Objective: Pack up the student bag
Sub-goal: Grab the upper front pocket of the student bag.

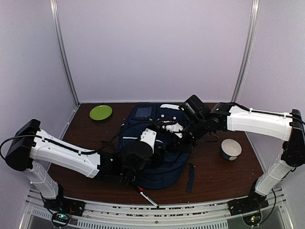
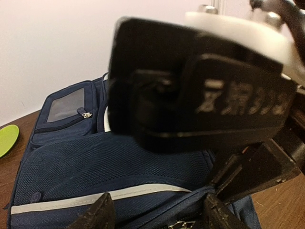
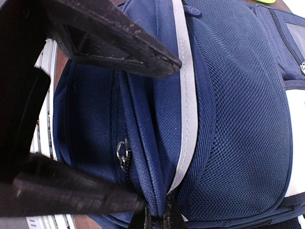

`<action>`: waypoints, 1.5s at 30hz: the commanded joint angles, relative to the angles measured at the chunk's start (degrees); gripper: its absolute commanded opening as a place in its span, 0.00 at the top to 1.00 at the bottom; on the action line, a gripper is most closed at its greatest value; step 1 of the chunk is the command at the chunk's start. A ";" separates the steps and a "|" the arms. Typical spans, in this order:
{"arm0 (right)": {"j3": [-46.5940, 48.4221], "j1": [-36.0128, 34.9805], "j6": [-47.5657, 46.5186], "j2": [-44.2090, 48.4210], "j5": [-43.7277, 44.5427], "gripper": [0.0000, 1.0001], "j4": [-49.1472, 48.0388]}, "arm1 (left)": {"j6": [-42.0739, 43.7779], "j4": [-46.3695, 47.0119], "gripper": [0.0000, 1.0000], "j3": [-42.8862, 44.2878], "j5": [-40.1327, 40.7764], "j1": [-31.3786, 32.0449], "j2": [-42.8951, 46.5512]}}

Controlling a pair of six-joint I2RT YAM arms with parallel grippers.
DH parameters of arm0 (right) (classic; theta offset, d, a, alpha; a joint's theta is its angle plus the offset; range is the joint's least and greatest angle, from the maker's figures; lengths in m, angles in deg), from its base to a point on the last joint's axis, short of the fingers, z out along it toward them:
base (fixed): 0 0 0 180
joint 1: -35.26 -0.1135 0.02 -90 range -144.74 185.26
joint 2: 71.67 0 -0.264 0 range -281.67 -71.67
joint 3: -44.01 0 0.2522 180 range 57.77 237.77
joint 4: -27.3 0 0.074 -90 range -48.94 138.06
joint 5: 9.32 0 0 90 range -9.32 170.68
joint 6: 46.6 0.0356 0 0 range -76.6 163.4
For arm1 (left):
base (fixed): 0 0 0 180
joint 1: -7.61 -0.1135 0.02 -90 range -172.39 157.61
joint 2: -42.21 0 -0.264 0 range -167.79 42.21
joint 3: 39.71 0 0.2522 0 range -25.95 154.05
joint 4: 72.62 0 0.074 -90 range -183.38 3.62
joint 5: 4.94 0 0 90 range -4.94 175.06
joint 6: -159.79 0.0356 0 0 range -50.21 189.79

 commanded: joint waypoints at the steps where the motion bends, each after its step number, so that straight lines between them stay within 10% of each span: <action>1: 0.12 -0.81 2.06 3.99 -6.84 1.00 -11.10 | -4.82 -4.93 0.39 1.12 1.77 -0.33 -2.31; 13: -1.61 0.58 3.11 5.34 -3.80 1.00 -12.54 | -11.89 -11.09 0.74 -5.39 2.33 -0.41 4.60; 18: -1.35 0.68 3.36 4.93 -4.32 1.00 -12.55 | -15.51 -13.41 0.72 -7.69 2.56 -0.41 6.55; 26: 0.31 0.60 4.13 2.78 -5.16 1.00 -11.71 | -8.96 -11.24 0.36 0.19 -2.09 -0.41 1.16; 45: -2.40 4.90 5.49 8.54 -3.39 1.00 -14.28 | -31.55 -44.74 0.54 -0.32 9.02 -0.65 4.85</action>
